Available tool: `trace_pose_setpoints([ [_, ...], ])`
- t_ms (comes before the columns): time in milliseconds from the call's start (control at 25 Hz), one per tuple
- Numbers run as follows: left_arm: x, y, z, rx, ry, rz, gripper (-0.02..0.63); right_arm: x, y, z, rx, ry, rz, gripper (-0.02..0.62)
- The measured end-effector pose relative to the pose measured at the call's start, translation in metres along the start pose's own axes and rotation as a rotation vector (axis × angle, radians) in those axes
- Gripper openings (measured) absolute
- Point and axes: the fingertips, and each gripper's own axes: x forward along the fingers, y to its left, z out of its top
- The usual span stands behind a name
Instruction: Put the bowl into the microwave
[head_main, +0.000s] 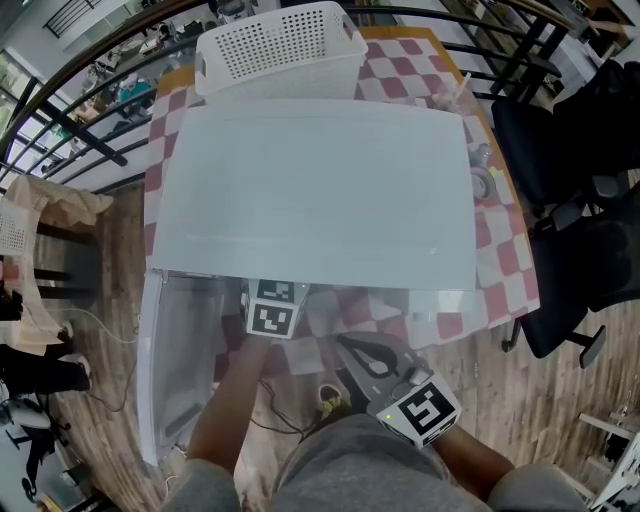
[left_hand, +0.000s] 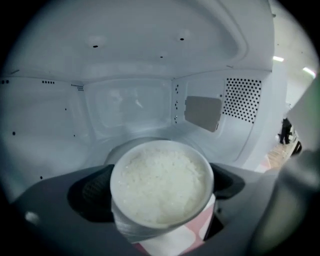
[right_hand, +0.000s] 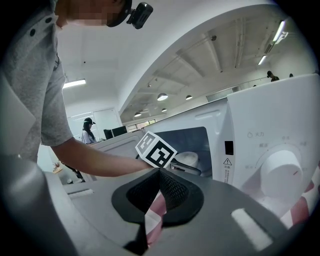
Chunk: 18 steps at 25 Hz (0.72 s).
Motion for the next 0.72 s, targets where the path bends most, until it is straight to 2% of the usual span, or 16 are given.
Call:
trace_pose_setpoints([
  [400, -0.025, 0.002, 0.005, -0.038, -0.066, 0.024, 0.569, -0.008, 0.011, 0.008, -0.017, -0.024, -0.006, -0.002],
  [640, -0.069, 0.003, 0.009, -0.091, -0.148, 0.056, 0.569, -0.012, 0.017, 0.014, -0.046, -0.052, -0.012, -0.002],
  [720, -0.087, 0.0, 0.009, -0.079, -0.175, 0.077, 0.568, -0.017, 0.02, 0.017, -0.05, -0.061, -0.018, -0.002],
])
